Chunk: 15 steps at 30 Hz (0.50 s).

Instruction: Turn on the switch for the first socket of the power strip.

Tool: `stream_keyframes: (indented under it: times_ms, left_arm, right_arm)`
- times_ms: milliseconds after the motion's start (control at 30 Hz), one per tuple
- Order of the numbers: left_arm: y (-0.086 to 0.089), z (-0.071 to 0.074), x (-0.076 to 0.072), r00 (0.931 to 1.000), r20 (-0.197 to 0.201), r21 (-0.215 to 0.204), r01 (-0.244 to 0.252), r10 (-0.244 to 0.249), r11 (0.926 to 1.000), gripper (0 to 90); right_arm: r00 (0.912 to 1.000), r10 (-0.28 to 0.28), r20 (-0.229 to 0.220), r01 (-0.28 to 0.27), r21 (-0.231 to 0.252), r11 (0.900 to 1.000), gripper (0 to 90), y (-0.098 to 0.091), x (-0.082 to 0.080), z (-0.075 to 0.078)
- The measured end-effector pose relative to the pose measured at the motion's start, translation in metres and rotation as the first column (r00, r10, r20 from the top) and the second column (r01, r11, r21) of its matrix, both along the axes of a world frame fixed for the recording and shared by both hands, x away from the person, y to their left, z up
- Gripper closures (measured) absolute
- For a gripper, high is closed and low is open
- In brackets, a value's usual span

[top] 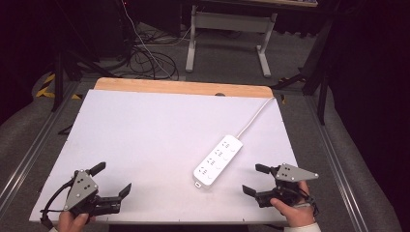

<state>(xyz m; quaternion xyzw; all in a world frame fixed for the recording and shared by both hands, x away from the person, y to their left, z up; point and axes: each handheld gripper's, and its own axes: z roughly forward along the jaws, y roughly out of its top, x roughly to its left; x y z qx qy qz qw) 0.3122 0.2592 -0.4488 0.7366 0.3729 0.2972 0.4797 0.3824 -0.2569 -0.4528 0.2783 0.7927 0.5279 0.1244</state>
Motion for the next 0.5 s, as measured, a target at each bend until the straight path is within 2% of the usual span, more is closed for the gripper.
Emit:
stream_keyframes:
  times_ms: [133, 300, 400, 500]
  left_arm:
    - [-0.001, 0.0, 0.0, 1.0, 0.0, -0.002, 0.002, -0.002, 1.0, 1.6]
    - [-0.001, -0.001, 0.0, 1.0, 0.004, 0.001, 0.001, -0.001, 1.0, 1.6]
    - [-0.001, -0.001, 0.0, 0.9999, 0.013, 0.023, 0.005, -0.006, 0.9997, 1.7]
    - [0.0, -0.002, 0.001, 0.9999, 0.008, 0.02, 0.009, -0.009, 0.9998, 1.7]
  right_arm:
    - [0.9999, 0.009, -0.009, -0.009, 0.003, 1.0, 9.3, -0.003, -0.003, -0.01]
    - [0.999, -0.002, -0.045, 0.001, -0.029, 0.9996, 9.4, -0.001, -0.002, -0.022]
    - [0.9989, -0.011, -0.046, 0.009, -0.039, 0.9992, 9.3, -0.002, -0.002, -0.027]
    - [0.9987, -0.023, -0.045, 0.021, -0.042, 0.9989, 9.4, -0.004, -0.003, -0.032]
